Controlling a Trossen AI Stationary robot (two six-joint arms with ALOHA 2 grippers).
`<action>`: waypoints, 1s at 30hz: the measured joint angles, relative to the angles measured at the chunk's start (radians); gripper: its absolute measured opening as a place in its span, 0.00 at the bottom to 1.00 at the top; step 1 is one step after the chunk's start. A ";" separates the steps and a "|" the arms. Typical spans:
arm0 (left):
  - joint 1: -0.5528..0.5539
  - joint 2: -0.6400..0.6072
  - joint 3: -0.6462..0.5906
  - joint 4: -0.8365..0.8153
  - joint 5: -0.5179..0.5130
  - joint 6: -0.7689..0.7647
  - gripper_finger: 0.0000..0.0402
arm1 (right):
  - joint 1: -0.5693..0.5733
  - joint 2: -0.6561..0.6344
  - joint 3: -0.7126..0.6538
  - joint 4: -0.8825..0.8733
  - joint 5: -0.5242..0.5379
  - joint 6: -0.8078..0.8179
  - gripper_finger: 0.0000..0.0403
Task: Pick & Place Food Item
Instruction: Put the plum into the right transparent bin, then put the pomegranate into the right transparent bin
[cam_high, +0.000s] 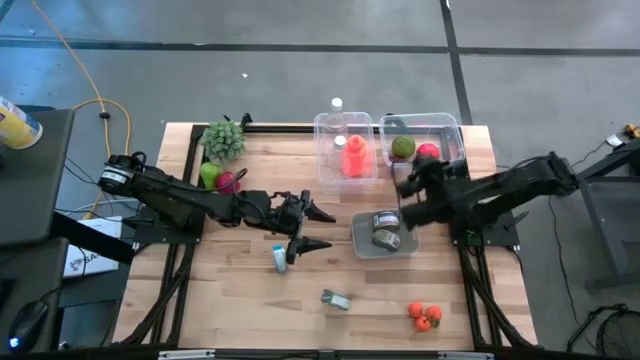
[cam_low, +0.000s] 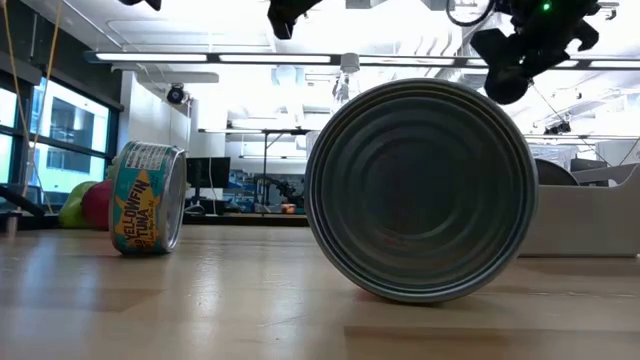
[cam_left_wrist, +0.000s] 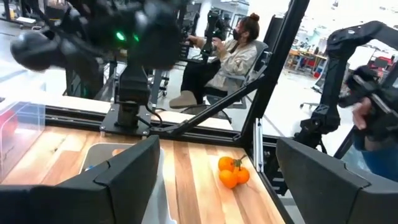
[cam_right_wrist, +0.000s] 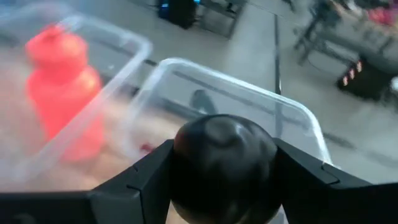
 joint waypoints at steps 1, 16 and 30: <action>0.000 0.000 0.000 0.000 0.000 0.000 0.78 | -0.035 -0.022 0.000 0.005 0.000 -0.009 0.54; -0.011 0.000 0.000 0.002 0.023 -0.058 0.78 | -0.436 -0.085 0.000 0.437 -0.210 -0.782 0.61; -0.084 0.000 0.000 -0.001 0.096 -0.041 0.78 | -0.721 0.047 0.000 0.638 -0.625 -1.079 0.77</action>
